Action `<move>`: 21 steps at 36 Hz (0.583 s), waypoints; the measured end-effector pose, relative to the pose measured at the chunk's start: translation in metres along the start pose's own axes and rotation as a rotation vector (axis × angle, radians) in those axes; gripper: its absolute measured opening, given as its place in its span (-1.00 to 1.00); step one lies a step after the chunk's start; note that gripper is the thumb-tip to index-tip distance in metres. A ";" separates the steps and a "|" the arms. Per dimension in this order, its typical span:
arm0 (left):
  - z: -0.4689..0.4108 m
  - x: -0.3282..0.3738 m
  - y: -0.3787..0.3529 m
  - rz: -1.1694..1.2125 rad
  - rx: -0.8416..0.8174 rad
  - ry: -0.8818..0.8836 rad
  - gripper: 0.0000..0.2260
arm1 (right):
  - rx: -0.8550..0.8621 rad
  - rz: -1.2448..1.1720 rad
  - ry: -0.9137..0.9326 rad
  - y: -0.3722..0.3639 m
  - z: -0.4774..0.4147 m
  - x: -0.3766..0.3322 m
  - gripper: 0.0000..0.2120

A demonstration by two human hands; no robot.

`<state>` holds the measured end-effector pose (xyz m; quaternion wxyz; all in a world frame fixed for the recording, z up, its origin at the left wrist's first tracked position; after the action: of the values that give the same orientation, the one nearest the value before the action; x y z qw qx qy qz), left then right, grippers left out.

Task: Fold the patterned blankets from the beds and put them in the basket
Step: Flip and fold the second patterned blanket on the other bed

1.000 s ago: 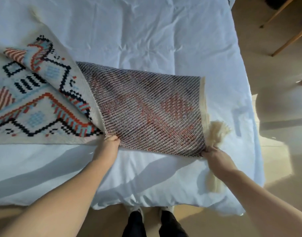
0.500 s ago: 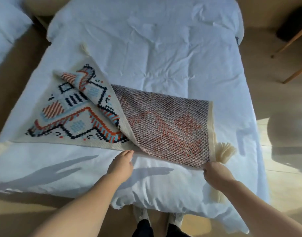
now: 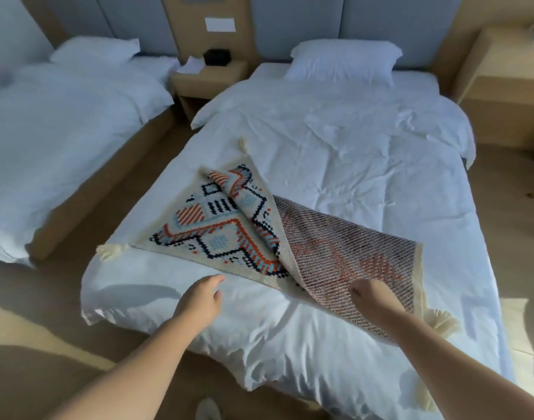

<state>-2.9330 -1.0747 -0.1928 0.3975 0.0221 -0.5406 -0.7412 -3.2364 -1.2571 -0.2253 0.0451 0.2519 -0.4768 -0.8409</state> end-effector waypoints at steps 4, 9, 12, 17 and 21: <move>-0.001 -0.041 0.032 0.056 0.059 -0.019 -0.65 | 0.052 -0.009 0.077 -0.003 -0.007 -0.066 -0.74; -0.001 -0.101 0.070 0.088 0.075 -0.066 -0.66 | 0.094 -0.076 0.027 -0.030 -0.010 -0.145 -0.73; -0.004 -0.141 0.092 0.085 0.074 -0.088 -0.67 | 0.098 -0.107 0.028 -0.055 -0.014 -0.188 -0.82; -0.014 -0.194 0.123 0.072 0.057 -0.089 -0.67 | 0.077 -0.106 -0.009 -0.090 -0.015 -0.237 -0.81; -0.035 -0.216 0.144 0.073 0.046 -0.114 -0.67 | 0.053 -0.096 -0.040 -0.104 -0.020 -0.260 -0.84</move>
<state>-2.6879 -0.9836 -0.1748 0.3921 -0.0304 -0.5797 -0.7136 -2.9842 -1.1340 -0.2202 -0.0114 0.2587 -0.4872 -0.8340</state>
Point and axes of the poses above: each hand's wrist, its own z-axis away from the middle knuckle, its own y-axis out of the back of the hand, x = y × z, the point moved 3 cm from there along -z, towards the middle knuckle, and after that the axes turned 6 degrees about -x, right-handed, at the moved point
